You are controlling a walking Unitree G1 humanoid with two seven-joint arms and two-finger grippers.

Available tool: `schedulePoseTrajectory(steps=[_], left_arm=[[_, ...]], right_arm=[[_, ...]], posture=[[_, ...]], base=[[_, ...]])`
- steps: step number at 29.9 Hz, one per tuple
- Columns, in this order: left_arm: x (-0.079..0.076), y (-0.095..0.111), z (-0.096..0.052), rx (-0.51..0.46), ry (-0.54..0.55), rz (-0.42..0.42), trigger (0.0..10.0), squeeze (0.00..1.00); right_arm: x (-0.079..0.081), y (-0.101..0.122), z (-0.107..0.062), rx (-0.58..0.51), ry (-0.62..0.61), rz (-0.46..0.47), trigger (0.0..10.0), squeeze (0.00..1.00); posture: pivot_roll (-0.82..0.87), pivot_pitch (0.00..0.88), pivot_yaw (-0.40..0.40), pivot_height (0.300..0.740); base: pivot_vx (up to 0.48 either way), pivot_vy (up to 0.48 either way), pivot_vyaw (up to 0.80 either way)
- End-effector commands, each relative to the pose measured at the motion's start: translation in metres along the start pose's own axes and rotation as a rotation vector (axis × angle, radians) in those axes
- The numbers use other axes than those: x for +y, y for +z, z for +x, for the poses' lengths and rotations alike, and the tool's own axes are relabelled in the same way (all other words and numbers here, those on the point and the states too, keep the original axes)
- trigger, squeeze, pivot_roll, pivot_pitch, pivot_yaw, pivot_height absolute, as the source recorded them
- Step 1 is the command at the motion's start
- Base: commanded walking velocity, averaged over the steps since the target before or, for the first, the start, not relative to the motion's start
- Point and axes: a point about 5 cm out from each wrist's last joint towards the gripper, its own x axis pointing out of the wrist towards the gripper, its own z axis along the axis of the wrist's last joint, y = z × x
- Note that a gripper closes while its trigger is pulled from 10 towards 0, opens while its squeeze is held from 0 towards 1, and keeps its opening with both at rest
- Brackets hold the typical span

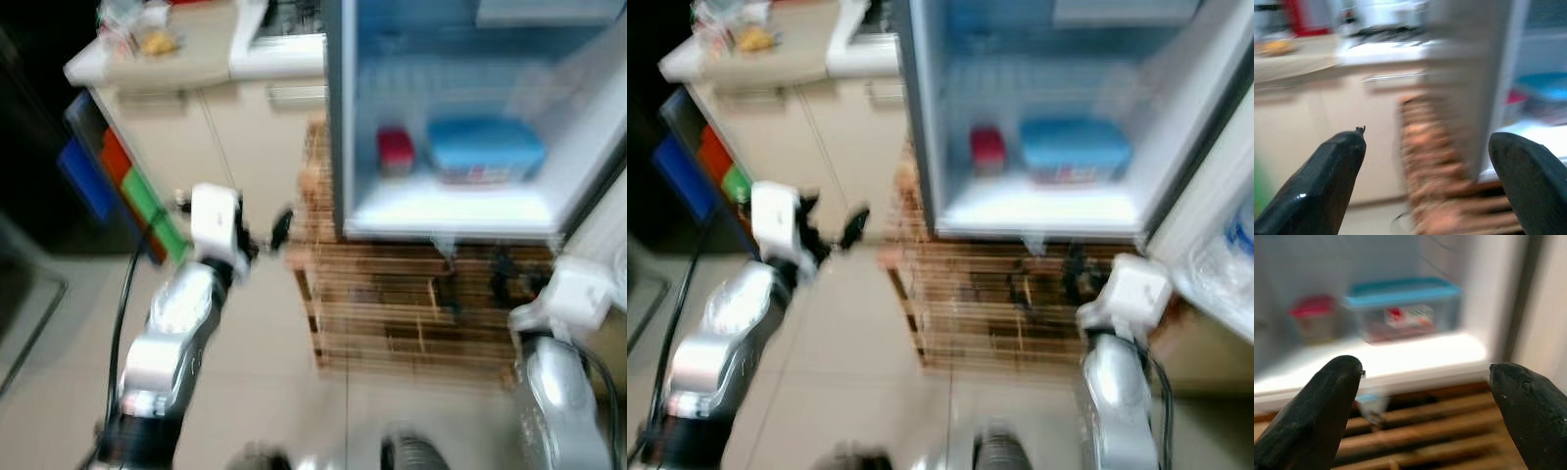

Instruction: Restocking fridge

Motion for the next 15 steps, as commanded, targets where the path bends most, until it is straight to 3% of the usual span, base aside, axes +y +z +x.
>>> schedulePoseTrajectory(steps=[1, 6, 8, 12, 15], left_arm=[[0.002, 0.01, 0.0, -0.029, 0.013, 0.009, 10.0, 0.0], [-0.001, 0.014, 0.01, -0.071, 0.009, 0.027, 10.0, 0.0], [-0.004, 0.017, 0.009, -0.084, -0.026, -0.006, 10.0, 0.0], [-0.007, 0.019, 0.007, -0.099, -0.05, -0.011, 10.0, 0.0], [-0.006, 0.022, 0.011, -0.11, -0.032, 0.008, 10.0, 0.0]], right_arm=[[0.006, -0.001, 0.001, 0.013, 0.038, 0.036, 10.0, 0.0], [0.031, 0.002, 0.01, -0.015, 0.159, -0.01, 10.0, 0.0], [0.037, 0.003, 0.013, -0.016, 0.169, -0.006, 10.0, 0.0], [0.043, 0.003, 0.016, -0.019, 0.205, -0.012, 10.0, 0.0], [0.045, 0.004, 0.018, -0.025, 0.218, -0.02, 10.0, 0.0]], posture=[[-0.13, 0.006, 0.101, 0.74], [-0.11, 0.0, 0.084, 0.74], [-0.11, 0.0, 0.085, 0.74], [-0.11, 0.0, 0.088, 0.74], [-0.12, 0.0, 0.088, 0.74]], base=[[0.0, 0.0, 0.0], [0.0, 0.0, 0.0], [0.0, -0.127, 0.0], [0.0, -0.421, 0.0], [0.0, 0.0, 0.0]])
